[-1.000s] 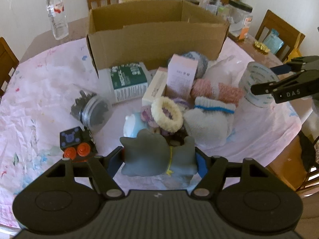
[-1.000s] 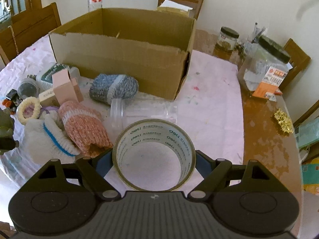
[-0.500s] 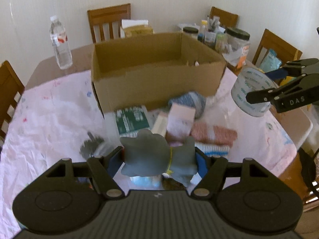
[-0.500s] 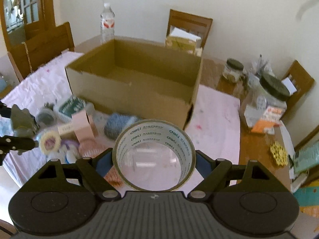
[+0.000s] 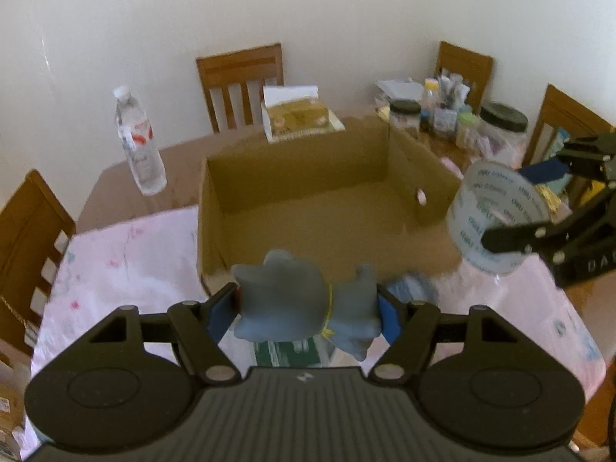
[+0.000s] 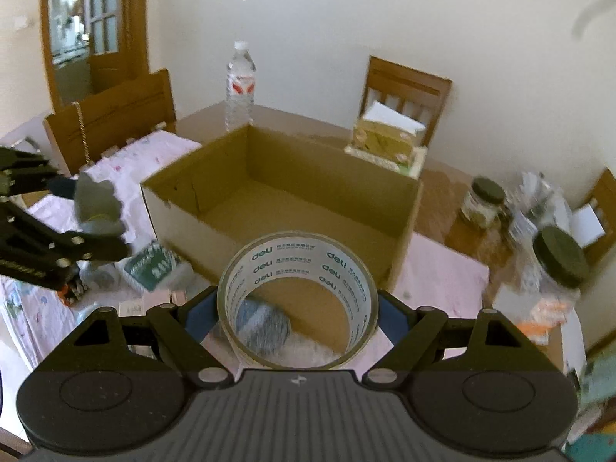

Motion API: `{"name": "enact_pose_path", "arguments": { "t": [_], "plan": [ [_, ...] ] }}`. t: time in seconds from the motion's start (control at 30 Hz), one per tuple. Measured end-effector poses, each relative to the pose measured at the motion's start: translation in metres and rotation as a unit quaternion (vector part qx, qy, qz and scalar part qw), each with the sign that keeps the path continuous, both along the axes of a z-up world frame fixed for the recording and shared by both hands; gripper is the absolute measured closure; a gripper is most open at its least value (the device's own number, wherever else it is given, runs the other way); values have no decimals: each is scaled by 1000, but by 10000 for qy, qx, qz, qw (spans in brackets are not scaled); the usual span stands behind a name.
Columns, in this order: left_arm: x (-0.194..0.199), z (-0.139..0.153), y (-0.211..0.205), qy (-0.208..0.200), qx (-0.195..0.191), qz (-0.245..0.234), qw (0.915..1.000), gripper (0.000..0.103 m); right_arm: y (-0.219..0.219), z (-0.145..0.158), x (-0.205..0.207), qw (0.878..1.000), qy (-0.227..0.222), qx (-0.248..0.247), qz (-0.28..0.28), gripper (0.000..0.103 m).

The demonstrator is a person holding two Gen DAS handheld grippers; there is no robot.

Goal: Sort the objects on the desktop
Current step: 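Carry the plush and tape roll into the cardboard box and open both tools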

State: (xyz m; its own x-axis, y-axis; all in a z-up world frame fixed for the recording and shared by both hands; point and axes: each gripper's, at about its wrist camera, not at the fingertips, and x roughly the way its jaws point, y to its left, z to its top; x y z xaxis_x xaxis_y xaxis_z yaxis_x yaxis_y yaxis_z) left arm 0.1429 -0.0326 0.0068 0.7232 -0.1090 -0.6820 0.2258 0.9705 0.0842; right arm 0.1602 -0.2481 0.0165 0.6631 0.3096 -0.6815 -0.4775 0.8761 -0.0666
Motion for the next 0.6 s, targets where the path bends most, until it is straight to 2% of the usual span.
{"name": "enact_pose_path", "arguments": {
  "t": [0.27, 0.6],
  "plan": [
    [48, 9, -15, -65, 164, 202, 9996, 30, 4, 5, 46, 9994, -94, 110, 302, 15],
    [100, -5, -18, 122, 292, 377, 9988, 30, 20, -9, 101, 9991, 128, 96, 384, 15]
  ]
}}
